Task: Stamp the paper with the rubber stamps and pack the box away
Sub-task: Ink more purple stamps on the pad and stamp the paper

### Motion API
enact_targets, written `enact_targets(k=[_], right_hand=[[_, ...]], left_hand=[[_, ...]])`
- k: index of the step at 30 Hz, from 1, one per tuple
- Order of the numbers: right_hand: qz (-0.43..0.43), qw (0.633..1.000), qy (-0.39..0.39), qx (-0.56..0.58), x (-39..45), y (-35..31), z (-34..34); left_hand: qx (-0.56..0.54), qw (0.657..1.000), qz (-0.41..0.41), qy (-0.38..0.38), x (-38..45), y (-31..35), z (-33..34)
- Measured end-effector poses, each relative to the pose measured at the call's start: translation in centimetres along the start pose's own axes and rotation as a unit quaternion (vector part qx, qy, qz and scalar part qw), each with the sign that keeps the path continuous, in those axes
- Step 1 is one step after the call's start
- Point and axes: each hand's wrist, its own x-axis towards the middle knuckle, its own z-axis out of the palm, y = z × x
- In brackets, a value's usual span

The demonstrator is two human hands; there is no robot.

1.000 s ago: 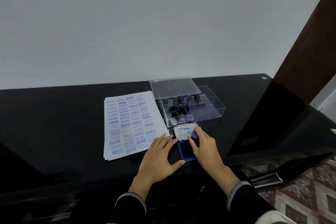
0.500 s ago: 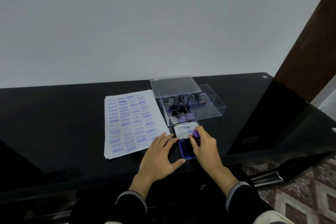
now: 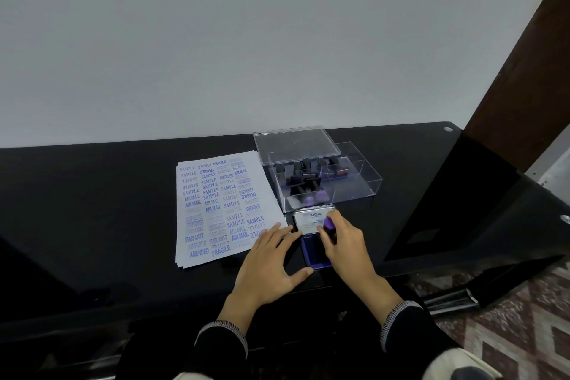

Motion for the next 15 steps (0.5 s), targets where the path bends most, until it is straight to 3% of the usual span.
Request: enact_targets(k=[12,15], right_hand=[[-0.006,1.0,-0.001,0.012,0.6,0.1,-0.2],[-0.005,1.0,0.013,0.016,0.0,0.1,0.0]], left_hand=[[-0.01,1.0,0.013,0.013,-0.1,0.1,-0.1],[-0.096,0.992,-0.003,0.083,-0.3,0.4,-0.4]])
